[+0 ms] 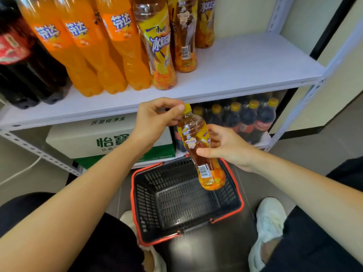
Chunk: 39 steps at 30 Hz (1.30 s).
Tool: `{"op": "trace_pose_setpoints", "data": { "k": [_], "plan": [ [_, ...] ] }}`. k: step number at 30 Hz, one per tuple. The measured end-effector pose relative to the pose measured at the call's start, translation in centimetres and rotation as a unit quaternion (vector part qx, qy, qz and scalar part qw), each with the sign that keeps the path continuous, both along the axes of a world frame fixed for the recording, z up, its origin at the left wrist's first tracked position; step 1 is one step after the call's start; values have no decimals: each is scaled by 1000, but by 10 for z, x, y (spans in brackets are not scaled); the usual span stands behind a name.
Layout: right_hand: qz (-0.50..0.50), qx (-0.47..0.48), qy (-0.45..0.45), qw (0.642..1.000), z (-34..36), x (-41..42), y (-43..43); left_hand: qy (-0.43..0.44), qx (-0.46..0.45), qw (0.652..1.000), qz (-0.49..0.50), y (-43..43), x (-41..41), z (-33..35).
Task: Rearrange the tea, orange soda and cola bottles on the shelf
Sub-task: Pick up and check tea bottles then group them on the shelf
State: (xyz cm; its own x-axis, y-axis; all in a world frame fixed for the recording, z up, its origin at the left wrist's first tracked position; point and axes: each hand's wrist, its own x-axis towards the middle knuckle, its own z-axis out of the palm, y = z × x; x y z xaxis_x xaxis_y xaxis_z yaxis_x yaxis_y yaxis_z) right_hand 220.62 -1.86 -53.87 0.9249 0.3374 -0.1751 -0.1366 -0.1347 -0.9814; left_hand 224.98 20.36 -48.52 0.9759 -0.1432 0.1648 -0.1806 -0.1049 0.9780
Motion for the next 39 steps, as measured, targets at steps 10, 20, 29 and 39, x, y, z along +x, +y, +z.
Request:
{"op": "trace_pose_setpoints", "data": {
  "k": [10,20,29,39],
  "plan": [
    [-86,107,74,988,15,-21,-3,68,4,997,-44,0,-24,-7],
    [-183,262,175,931,21,-22,-18,130,59,954,-265,-11,-58,-24],
    [-139,236,231,934,20,-32,-18,87,2,977,-193,-16,-60,-18],
    [-196,296,289,889,16,-32,-10,1,71,981,-182,-21,-61,-12]
  ]
}}
